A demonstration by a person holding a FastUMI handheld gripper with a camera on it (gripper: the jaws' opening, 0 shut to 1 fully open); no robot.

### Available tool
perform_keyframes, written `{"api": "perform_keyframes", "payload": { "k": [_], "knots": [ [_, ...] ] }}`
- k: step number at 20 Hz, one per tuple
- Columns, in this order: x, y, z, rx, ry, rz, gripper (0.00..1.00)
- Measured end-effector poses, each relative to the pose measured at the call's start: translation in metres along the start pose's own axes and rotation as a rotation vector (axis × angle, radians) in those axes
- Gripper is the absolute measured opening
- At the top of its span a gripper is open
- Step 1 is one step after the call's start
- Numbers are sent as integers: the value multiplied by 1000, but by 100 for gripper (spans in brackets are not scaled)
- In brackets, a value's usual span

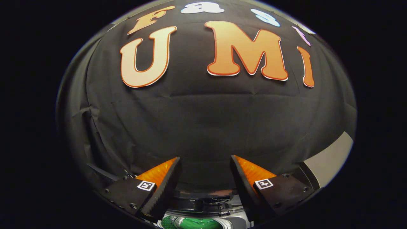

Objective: Put the clothes into the washing machine and then close the washing machine lid.

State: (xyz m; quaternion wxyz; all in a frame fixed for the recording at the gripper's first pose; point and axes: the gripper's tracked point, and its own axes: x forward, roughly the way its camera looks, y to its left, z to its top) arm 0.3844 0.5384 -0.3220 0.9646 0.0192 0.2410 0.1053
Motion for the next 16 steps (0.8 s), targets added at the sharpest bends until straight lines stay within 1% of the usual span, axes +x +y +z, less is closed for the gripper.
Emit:
{"api": "perform_keyframes", "payload": {
  "k": [16],
  "knots": [
    [-76,0,-30,-6,-51,10,98]
  ]
}}
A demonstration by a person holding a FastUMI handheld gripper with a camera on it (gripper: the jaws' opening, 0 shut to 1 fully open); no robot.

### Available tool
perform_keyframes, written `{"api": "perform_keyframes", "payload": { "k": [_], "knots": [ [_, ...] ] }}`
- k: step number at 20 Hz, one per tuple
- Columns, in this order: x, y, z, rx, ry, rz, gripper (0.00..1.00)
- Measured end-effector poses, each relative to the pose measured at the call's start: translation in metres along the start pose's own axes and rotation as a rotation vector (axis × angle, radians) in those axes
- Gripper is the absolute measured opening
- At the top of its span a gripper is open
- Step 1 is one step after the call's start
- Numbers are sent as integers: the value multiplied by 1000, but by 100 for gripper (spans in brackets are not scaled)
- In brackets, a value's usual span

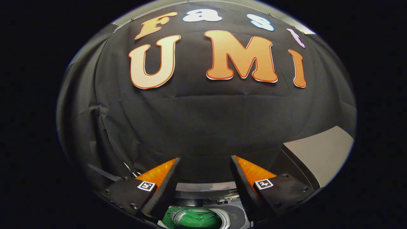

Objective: Put the clothes into the washing machine and then close the washing machine lid.

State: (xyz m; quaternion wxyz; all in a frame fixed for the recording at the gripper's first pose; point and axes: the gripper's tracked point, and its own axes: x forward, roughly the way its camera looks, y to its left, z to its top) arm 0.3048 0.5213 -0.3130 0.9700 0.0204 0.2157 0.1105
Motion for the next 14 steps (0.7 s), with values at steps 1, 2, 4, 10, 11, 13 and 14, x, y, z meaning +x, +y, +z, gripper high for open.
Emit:
{"api": "perform_keyframes", "payload": {
  "k": [1,2,4,10,11,13,14],
  "knots": [
    [-4,0,-2,-1,-5,1,98],
    [-7,0,-4,-2,-5,3,98],
    [-12,0,-7,-4,-5,4,98],
    [-28,1,-20,-6,0,7,98],
    [-30,0,-22,-8,2,7,98],
    [-34,0,-26,-7,0,7,98],
    [-38,0,-29,-7,0,6,98]
  ]
}}
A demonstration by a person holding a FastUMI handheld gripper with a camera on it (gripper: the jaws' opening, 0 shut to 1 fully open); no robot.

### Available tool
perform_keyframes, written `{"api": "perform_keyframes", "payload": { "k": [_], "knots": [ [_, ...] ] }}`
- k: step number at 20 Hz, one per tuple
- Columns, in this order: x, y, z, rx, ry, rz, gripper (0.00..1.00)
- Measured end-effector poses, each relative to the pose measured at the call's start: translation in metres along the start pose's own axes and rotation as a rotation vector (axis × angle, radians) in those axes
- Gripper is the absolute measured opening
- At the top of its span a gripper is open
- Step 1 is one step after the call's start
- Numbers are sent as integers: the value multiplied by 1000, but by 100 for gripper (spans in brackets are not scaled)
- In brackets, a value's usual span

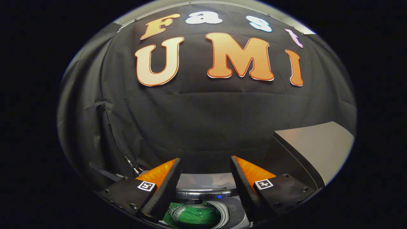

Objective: Put the clothes into the washing machine and then close the washing machine lid.

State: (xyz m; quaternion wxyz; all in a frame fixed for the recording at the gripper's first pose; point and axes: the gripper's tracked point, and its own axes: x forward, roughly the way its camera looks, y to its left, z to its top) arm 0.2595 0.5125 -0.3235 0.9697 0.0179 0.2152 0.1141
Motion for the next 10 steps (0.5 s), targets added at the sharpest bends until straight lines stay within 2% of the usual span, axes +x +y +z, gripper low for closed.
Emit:
{"api": "perform_keyframes", "payload": {
  "k": [6,10],
  "knots": [
    [-23,1,-26,-7,22,1,98],
    [-30,-1,-82,-4,116,-2,98]
  ]
}}
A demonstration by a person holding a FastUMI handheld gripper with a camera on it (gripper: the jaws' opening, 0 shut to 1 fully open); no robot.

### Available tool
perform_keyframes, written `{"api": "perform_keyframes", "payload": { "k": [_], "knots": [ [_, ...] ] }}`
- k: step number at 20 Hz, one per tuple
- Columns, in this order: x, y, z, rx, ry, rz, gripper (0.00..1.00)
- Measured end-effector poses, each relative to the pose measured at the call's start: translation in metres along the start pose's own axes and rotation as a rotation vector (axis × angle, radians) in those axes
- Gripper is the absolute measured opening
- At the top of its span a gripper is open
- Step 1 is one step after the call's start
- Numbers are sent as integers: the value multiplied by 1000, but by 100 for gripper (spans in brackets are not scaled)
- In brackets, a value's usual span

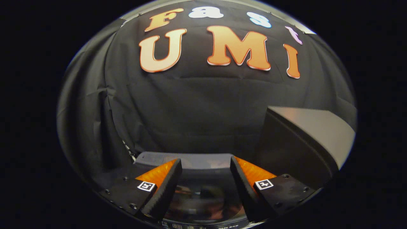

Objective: Put the clothes into the washing machine and then close the washing machine lid.

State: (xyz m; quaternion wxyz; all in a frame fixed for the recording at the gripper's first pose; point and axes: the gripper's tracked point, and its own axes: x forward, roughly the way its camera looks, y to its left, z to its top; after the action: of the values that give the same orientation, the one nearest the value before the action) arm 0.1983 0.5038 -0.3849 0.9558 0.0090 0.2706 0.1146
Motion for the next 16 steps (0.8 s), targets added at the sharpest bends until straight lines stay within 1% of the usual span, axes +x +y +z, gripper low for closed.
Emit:
{"api": "perform_keyframes", "payload": {
  "k": [3,7,12,16],
  "knots": [
    [-1,2,-24,28,40,1,99],
    [-6,6,-31,33,57,7,99],
    [-14,6,-1,26,0,13,98],
    [-44,17,40,39,-57,34,98]
  ]
}}
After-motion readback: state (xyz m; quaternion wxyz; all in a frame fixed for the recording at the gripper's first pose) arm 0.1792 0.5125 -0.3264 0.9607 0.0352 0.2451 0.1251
